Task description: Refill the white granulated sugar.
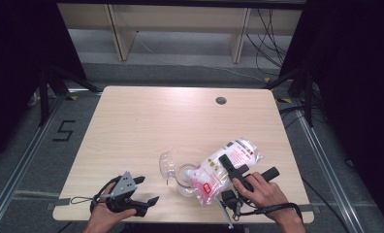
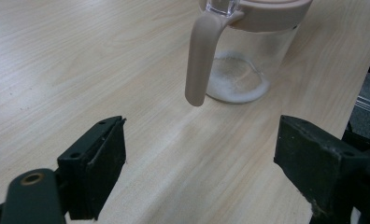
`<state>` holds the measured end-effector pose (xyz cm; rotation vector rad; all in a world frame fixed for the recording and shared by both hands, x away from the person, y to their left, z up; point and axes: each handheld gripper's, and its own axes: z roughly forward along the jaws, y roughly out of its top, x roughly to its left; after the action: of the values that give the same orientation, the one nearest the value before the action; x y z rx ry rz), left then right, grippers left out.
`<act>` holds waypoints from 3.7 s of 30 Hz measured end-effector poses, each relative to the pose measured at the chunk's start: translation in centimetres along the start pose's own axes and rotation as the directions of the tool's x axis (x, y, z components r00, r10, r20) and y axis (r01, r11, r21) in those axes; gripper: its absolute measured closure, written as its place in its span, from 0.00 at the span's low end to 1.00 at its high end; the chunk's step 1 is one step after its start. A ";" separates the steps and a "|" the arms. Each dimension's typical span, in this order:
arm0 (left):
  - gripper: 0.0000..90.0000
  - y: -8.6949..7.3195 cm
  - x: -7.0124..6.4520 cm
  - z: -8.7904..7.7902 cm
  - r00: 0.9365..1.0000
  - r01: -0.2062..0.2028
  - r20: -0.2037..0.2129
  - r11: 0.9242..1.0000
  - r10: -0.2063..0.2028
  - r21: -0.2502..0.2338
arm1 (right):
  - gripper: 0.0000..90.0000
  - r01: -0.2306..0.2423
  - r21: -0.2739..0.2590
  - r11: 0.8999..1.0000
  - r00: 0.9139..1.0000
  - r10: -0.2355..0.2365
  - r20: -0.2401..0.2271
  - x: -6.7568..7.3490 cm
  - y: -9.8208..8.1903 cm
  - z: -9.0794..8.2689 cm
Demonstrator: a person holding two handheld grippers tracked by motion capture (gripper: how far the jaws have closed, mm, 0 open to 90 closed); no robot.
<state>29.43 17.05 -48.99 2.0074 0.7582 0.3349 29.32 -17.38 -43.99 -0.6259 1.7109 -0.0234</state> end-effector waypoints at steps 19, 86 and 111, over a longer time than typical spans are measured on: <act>0.18 0.0 0.0 0.1 1.000 0.006 0.001 1.000 -0.006 0.004 | 0.57 0.032 0.024 0.999 0.999 -0.032 0.004 0.0 0.1 0.1; 0.18 0.3 0.0 0.3 1.000 -0.010 0.000 1.000 0.010 0.005 | 0.61 0.136 0.045 0.990 0.991 -0.136 -0.007 -1.0 -0.5 -0.8; 0.18 0.5 -0.1 0.4 1.000 -0.009 0.001 1.000 0.009 0.004 | 0.62 0.135 0.048 0.990 0.991 -0.135 0.000 -1.2 -0.5 -1.2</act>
<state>29.73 16.49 -48.83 2.0147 0.7499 0.3377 28.53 -17.71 -42.47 -0.7043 1.6571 -0.1587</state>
